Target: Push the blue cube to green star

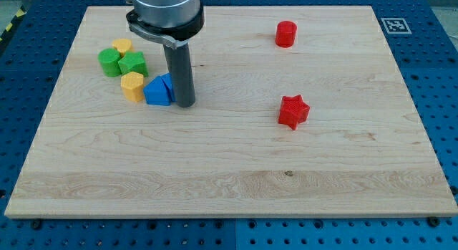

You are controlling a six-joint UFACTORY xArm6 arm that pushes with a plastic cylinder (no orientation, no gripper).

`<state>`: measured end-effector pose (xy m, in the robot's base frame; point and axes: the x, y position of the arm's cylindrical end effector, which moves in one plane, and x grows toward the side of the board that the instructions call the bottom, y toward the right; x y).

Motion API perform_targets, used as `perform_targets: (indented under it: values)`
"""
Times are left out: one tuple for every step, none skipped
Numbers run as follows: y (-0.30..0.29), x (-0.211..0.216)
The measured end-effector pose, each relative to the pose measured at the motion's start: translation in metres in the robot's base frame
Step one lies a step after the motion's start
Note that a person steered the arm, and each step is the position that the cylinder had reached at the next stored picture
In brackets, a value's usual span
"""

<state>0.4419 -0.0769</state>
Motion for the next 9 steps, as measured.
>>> perform_targets:
  values:
    - [-0.004, -0.007]
    - [-0.014, -0.014]
    - [-0.028, -0.023]
    - [-0.037, -0.027]
    - [-0.037, -0.029]
    - [-0.035, -0.025]
    - [-0.003, -0.004]
    - [0.027, -0.013]
    - [0.036, -0.036]
